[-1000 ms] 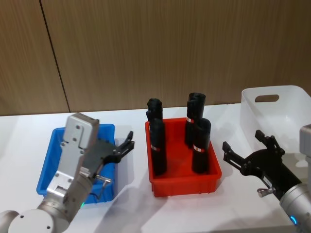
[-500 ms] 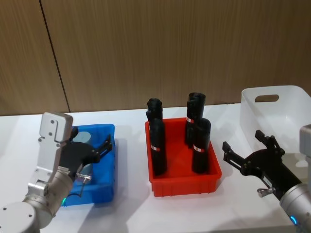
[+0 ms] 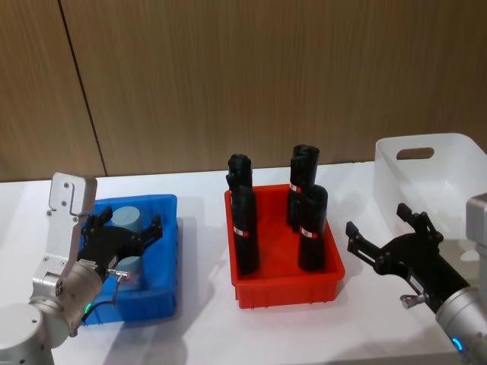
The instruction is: Pick the cotton swabs from the blue box and place them into the white box.
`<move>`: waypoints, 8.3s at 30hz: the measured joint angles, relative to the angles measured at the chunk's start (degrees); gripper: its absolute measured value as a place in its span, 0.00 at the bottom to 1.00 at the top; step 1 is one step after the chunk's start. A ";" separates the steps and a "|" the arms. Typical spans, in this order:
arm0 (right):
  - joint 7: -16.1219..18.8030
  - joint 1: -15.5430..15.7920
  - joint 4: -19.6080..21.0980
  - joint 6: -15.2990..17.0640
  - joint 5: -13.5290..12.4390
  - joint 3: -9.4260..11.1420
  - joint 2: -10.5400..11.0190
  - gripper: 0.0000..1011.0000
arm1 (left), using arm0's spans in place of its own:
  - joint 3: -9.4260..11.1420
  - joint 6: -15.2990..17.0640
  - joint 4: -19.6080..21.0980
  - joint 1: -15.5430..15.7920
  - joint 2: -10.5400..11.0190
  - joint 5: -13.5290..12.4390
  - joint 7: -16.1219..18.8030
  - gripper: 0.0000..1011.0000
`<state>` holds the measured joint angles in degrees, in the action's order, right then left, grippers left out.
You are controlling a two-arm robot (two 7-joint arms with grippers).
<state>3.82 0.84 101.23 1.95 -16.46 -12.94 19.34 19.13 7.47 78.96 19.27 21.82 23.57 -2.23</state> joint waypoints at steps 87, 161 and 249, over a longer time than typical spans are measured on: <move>0.00 0.00 0.00 0.00 0.00 0.00 0.00 0.99 | -1.32 4.45 -8.07 2.50 -0.95 -3.41 -6.15 0.66; 0.52 -0.17 0.07 0.45 0.55 0.00 0.03 0.99 | 2.81 15.25 -10.01 24.20 -11.06 -8.71 -47.18 0.66; 22.95 -20.75 -12.98 17.86 -2.84 -1.04 -5.69 0.64 | 3.11 16.31 -11.94 26.33 -12.03 -9.41 -49.27 0.66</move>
<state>26.78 -19.91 88.25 19.81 -19.31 -13.98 13.65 22.23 23.78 67.02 45.60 9.79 14.16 -51.51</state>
